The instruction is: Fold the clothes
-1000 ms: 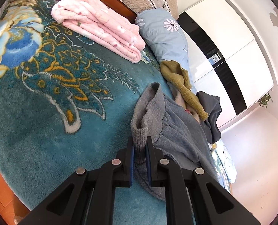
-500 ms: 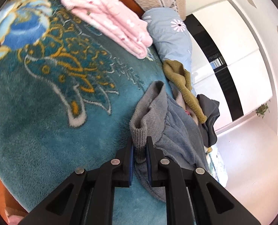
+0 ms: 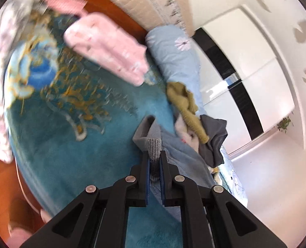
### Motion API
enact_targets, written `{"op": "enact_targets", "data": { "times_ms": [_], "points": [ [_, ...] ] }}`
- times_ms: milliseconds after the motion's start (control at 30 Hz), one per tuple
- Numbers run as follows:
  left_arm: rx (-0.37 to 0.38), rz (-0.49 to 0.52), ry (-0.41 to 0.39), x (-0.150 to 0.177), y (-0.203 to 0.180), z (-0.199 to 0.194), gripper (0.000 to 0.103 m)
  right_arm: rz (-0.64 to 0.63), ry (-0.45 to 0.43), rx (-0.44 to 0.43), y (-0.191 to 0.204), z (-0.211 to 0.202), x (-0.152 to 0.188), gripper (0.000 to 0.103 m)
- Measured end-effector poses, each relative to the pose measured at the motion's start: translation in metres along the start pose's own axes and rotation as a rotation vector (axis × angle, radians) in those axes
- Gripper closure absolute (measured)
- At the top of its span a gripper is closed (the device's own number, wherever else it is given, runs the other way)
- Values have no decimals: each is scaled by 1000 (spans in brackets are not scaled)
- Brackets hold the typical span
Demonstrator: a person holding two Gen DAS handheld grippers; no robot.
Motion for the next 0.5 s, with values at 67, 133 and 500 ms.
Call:
{"op": "enact_targets", "data": {
  "times_ms": [67, 133, 500],
  "points": [
    [-1, -25, 28, -1, -1, 5, 95, 36, 12, 2, -10, 1, 0, 94],
    [0, -32, 41, -4, -6, 6, 95, 37, 18, 1, -9, 5, -3, 94],
    [13, -134, 198, -46, -67, 36, 95, 76, 37, 54, 12, 74, -63, 94]
  ]
}}
Point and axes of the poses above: each gripper's, at about its wrist camera, not at the fingertips, and z roughly the way its jaws point, y to its left, x to its underside, the point moved 3 cm from there along z, roughly the way its jaws point, and after that the axes turned 13 degrees about -x, right-handed, at the moved point
